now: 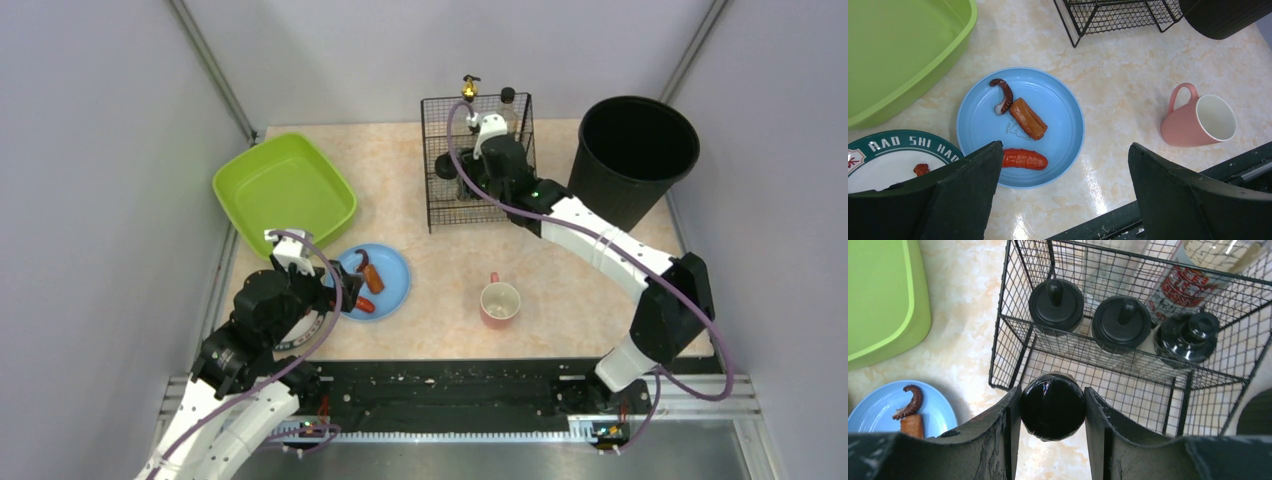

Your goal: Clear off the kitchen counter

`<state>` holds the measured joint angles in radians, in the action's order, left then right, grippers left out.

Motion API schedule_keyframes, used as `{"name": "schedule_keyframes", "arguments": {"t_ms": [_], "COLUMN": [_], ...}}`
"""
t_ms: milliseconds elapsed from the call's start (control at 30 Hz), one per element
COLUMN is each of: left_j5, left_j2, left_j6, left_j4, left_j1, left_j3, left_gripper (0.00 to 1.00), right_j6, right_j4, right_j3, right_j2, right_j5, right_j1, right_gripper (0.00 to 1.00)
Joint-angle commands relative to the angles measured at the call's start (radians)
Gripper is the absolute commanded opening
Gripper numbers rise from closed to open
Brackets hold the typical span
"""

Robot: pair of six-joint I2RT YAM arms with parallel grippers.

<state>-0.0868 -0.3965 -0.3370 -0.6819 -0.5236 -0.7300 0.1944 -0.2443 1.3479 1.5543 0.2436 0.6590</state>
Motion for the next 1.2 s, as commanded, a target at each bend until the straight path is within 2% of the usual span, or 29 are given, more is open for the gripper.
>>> {"name": "schedule_keyframes", "arguments": {"t_ms": [0,500,867,1067,1167], "left_j5": [0.004,0.004,0.005,0.008,0.01], "left_j2": [0.014,0.022,0.029,0.031,0.032], "left_j6": [0.009,0.01,0.011,0.012,0.012], "left_j4": [0.037,0.037,0.038,0.039,0.039], "left_j1": [0.001,0.001,0.001,0.001,0.001], "left_j3": [-0.002,0.0,0.0,0.001,0.001], "left_gripper": [0.99,0.99,0.99,0.99,0.99], "right_j6": [0.006,0.011,0.02,0.025,0.026], "right_j4": [0.062,0.037,0.01,-0.002,-0.008], "right_j3": [0.08,0.189,0.221,0.223,0.223], "right_j2": [0.055,0.247,0.325,0.342,0.347], "right_j5": [-0.011,-0.037,-0.049,-0.048,-0.048], "right_j1": [0.011,0.011,0.011,0.011,0.011], "right_gripper": [0.09,0.1,0.12,0.15,0.22]}}
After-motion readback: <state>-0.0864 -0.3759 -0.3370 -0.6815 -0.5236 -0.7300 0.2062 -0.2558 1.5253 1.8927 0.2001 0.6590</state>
